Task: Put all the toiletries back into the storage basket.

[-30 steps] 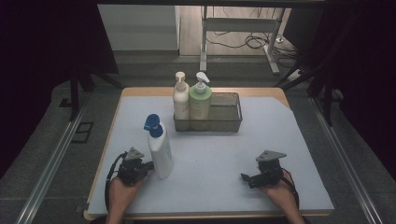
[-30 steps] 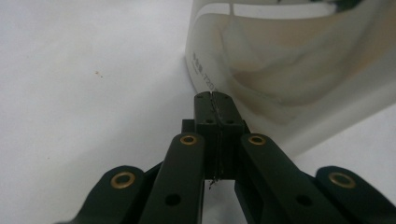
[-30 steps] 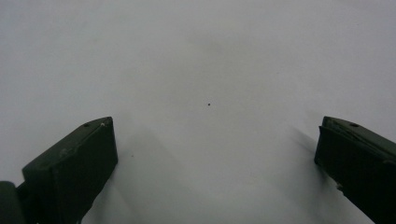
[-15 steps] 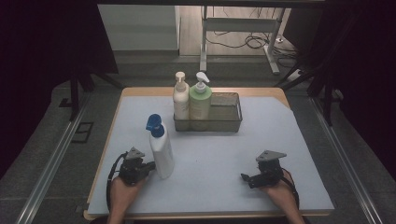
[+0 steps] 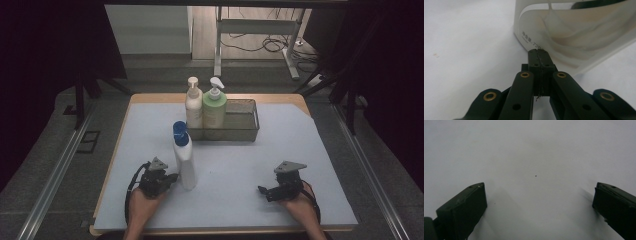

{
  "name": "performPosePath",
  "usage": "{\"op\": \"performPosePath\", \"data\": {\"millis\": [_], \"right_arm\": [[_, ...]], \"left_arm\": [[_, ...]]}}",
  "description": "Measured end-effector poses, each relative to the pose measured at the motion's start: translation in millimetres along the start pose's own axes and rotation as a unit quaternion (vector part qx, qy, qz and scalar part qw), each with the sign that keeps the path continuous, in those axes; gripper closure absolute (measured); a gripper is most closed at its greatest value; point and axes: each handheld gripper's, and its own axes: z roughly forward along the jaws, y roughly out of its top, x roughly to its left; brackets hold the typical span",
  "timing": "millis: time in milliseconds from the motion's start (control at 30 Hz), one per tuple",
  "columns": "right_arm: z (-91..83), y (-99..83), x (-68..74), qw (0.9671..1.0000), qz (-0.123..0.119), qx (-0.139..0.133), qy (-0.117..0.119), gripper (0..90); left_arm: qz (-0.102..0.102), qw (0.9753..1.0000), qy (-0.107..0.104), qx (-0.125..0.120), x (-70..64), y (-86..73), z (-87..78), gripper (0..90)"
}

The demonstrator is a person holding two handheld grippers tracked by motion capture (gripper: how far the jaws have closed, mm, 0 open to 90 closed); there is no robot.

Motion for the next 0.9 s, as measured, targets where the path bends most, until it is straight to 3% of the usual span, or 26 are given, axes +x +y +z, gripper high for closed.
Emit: {"op": "performPosePath", "data": {"millis": [767,900], "right_arm": [[-0.1,0.0,0.0,1.0000,0.000,0.000,0.001,0.0],[-0.2,0.1,-0.1,1.0000,0.000,0.001,0.002,0.0]], "left_arm": [[0.038,0.9979,-0.053,0.008,-34.1,14.5,27.3,89.7],[0.042,0.9978,-0.051,0.009,-34.3,12.3,29.4,89.3]]}}
